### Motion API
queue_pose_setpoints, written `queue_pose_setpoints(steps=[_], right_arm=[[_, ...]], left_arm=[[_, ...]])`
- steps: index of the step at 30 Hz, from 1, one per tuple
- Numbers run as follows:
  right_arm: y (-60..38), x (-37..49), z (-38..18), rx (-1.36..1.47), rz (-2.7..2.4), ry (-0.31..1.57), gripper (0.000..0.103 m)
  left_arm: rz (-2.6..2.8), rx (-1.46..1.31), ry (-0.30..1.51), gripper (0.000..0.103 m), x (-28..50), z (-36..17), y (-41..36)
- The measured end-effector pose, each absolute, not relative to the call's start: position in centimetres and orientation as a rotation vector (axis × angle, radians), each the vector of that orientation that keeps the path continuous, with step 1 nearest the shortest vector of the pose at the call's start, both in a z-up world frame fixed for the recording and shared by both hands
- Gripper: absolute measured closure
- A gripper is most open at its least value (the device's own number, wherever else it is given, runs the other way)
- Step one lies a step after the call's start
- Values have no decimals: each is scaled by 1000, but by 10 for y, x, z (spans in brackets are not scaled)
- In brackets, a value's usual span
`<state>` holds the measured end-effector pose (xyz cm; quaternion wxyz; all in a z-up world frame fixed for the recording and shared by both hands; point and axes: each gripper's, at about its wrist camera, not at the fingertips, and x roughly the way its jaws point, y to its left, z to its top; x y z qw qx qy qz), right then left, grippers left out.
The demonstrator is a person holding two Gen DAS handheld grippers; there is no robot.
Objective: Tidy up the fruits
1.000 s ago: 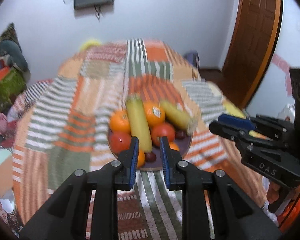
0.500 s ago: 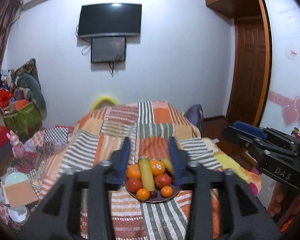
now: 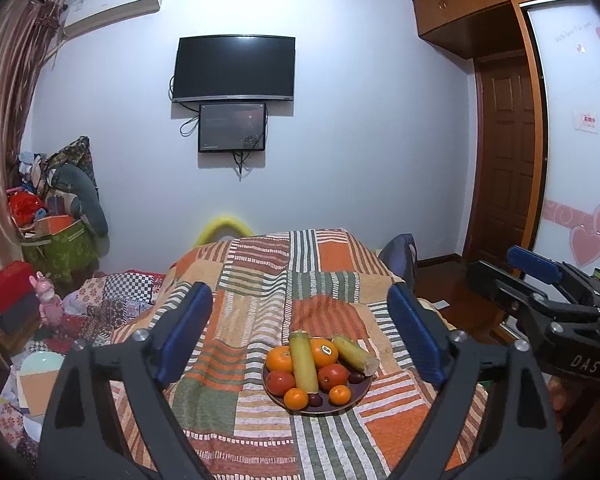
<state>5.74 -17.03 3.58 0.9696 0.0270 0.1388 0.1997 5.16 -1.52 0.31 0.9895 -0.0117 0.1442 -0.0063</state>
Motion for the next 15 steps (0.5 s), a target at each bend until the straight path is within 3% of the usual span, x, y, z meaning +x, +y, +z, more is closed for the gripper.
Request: queue_pose_setpoints(steps=[4,15], right_arm=[[-170,52,35,44,375,264,0],[-172,47,35,27,359,260,0]], left_arm=[[-7,-24,284,7,51,2,-16],[-2,-27,282,3,47,2,-16]])
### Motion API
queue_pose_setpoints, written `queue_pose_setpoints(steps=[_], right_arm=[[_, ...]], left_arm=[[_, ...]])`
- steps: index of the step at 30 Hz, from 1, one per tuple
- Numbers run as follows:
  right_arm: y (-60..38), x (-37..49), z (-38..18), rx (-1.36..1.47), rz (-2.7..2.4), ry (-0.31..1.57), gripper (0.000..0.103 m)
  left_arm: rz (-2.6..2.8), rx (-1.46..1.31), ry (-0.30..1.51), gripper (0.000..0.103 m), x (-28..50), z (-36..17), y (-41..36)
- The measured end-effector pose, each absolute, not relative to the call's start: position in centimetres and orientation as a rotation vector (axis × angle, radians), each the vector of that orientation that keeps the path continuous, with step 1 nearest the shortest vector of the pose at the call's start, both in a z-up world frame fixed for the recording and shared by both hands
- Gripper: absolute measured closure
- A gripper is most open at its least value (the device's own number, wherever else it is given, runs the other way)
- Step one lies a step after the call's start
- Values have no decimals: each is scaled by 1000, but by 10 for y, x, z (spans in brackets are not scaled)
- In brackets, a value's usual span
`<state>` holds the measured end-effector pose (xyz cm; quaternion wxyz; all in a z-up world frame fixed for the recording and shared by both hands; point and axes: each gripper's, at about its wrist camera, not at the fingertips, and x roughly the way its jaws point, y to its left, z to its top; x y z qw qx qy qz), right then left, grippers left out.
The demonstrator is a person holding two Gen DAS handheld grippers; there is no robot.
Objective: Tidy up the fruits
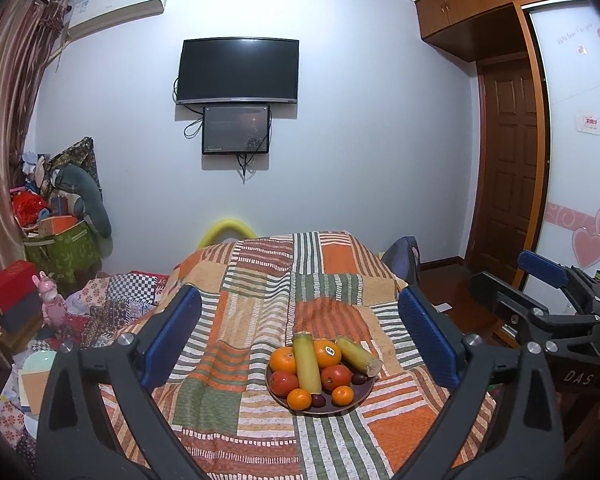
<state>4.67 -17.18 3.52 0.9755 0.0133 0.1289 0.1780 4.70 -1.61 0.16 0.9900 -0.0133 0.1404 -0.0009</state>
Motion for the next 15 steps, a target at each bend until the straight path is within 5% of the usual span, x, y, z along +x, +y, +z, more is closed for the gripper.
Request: queue_pose_setpoints(steps=[15], right_arm=[[-175,46,36,40,360,261,0]], left_arm=[[2,-33,275,0,47,2,-18]])
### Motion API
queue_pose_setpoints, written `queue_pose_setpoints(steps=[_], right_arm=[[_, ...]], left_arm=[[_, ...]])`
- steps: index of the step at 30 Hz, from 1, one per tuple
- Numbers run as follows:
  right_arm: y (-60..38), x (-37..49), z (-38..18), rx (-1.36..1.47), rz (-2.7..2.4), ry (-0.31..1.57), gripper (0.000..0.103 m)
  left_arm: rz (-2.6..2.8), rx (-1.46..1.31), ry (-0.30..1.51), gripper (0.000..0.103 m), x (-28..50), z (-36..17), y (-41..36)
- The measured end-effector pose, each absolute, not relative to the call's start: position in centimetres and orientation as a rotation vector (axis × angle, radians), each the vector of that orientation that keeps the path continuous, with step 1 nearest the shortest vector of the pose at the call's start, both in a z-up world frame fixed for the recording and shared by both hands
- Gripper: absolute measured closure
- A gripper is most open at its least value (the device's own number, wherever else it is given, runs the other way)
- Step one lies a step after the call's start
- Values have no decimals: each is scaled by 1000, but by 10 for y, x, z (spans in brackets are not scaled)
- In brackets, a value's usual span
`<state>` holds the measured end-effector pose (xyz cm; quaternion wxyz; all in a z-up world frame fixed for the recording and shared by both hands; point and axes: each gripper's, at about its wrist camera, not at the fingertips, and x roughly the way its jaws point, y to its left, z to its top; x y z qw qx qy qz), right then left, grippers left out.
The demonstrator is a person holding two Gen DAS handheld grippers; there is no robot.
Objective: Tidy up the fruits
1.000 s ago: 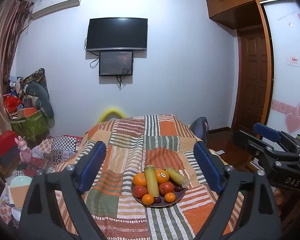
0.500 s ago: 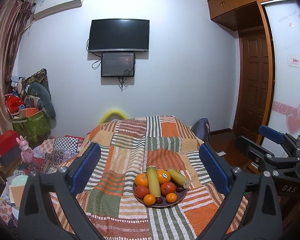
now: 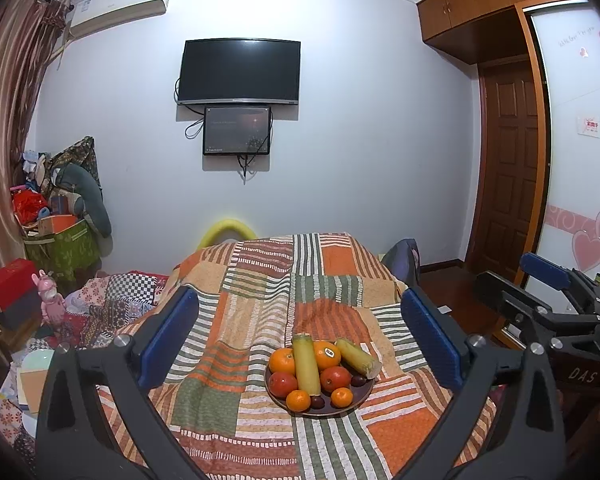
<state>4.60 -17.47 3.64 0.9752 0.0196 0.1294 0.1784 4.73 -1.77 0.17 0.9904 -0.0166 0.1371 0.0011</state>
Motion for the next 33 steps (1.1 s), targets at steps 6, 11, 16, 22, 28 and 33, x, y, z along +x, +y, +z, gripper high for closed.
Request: queue_pose_setpoints(steps=[6,11,16,22,28,33], right_arm=[[-178,47,35,52,358,265,0],[-179,47,36,57,356,265,0],[-180,46,36,58,351,263,0],[-180,46,36,59,350,263,0],[-181,47,36,58,348,264,0],[-181,48,36,55,345,264,0]], left_arm=[[2,-35,270,0,47,2,-19],[-14,-34,269,0,46,3,-20],[-36,-39,288,0,51,3,-18],[-32,-43,291,0,52,2,-17],[-37,-42,294,0,53,1,-17],[-40,-42,297,0,53,0,-17]])
